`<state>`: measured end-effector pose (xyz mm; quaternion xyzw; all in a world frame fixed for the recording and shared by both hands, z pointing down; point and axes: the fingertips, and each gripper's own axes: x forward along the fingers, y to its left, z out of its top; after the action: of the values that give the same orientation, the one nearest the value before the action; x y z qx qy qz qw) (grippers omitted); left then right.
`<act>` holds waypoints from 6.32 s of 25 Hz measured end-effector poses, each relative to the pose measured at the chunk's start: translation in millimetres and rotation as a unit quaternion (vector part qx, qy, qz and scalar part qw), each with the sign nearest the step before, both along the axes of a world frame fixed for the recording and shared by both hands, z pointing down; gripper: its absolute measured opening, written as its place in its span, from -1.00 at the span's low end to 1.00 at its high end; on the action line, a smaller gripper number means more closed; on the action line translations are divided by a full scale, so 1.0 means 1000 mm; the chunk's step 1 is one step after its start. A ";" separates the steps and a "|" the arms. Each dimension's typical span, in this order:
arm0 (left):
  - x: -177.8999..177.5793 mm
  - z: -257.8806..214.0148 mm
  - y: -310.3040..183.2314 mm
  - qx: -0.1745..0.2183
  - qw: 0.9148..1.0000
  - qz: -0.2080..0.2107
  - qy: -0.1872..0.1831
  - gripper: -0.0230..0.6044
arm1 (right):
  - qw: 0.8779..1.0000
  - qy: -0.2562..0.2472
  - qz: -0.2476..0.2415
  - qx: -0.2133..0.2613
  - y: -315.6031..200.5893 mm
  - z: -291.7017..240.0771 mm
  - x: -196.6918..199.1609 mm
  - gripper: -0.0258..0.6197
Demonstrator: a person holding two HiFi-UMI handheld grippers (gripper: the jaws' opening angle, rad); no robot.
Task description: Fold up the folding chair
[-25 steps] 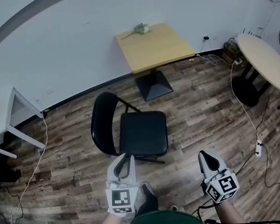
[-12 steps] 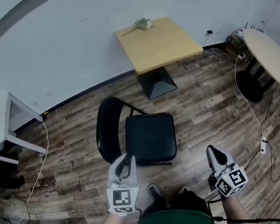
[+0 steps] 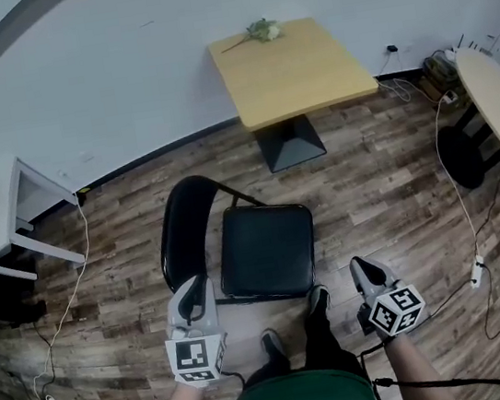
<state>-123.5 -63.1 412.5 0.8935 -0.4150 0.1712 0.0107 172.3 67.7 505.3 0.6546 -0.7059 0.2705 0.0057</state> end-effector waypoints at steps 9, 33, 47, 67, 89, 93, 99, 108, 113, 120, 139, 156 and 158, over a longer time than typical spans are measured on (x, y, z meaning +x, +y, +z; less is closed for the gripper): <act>0.008 0.018 -0.084 -0.019 0.993 -0.107 -0.038 -0.75 | 0.993 -0.084 -0.052 -0.064 -0.066 0.091 0.062 -0.91; -0.082 0.199 -0.190 -0.255 0.939 -0.088 -0.214 -0.04 | 0.946 -0.255 -0.032 -0.198 -0.087 0.372 0.070 -0.38; -0.104 0.257 -0.191 -0.430 0.888 -0.040 -0.157 0.14 | 0.903 -0.354 -0.101 -0.222 -0.085 0.494 0.015 0.33; -0.099 0.283 -0.170 -0.448 0.869 -0.046 -0.207 -0.31 | 0.855 -0.461 -0.158 -0.176 -0.118 0.544 -0.046 -0.02; -0.107 0.176 -0.190 -0.365 0.924 -0.081 -0.084 -0.51 | 0.886 -0.364 -0.102 -0.269 -0.166 0.403 -0.131 -0.14; -0.116 0.157 -0.194 -0.351 0.930 -0.089 -0.070 -0.53 | 0.888 -0.343 -0.090 -0.291 -0.176 0.375 -0.157 -0.18; -0.119 0.136 -0.199 -0.340 0.931 -0.101 -0.087 -0.53 | 0.892 -0.301 -0.065 -0.330 -0.198 0.340 -0.186 -0.19; -0.099 0.104 -0.185 -0.324 0.933 -0.109 -0.113 -0.54 | 0.890 -0.271 -0.056 -0.363 -0.216 0.296 -0.224 -0.23; -0.092 0.088 -0.179 -0.301 0.935 -0.123 -0.145 -0.53 | 0.889 -0.274 -0.061 -0.362 -0.235 0.266 -0.260 -0.30; -0.085 0.069 -0.173 -0.276 0.937 -0.130 -0.171 -0.53 | 0.887 -0.260 -0.058 -0.377 -0.257 0.235 -0.306 -0.30; -0.098 0.060 -0.174 -0.241 0.932 -0.155 -0.224 -0.46 | 0.891 -0.253 -0.071 -0.371 -0.311 0.204 -0.400 -0.04; -0.103 0.063 -0.175 -0.212 0.926 -0.169 -0.263 -0.38 | 0.905 -0.249 -0.149 -0.310 -0.308 0.179 -0.380 0.40; -0.104 0.064 -0.175 -0.212 0.926 -0.170 -0.263 -0.38 | 0.911 -0.249 -0.144 -0.297 -0.303 0.174 -0.357 0.40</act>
<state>-227.8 -237.9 476.5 0.7092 -0.5025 0.4799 0.1192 -184.2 -235.0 679.8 0.4252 -0.6584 0.6179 0.0630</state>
